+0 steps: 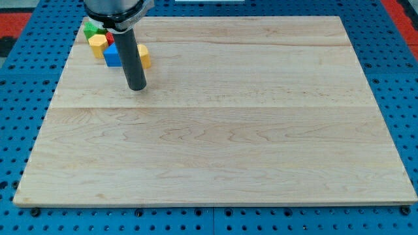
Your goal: Point your arm at the green circle
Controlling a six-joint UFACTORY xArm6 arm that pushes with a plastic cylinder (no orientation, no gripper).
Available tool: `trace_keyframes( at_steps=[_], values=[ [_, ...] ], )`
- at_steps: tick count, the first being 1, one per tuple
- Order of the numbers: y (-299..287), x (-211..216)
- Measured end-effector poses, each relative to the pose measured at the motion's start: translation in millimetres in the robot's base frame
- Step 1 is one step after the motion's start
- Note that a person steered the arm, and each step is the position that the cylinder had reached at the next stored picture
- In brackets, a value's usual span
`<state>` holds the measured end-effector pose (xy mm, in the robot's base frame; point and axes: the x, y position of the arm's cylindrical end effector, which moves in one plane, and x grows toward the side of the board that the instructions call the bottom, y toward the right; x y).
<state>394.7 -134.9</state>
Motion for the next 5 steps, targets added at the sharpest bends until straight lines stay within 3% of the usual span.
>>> trace_keyframes(
  at_steps=[3, 5],
  values=[
    [41.1, 10.0],
    [30.1, 10.0]
  ],
)
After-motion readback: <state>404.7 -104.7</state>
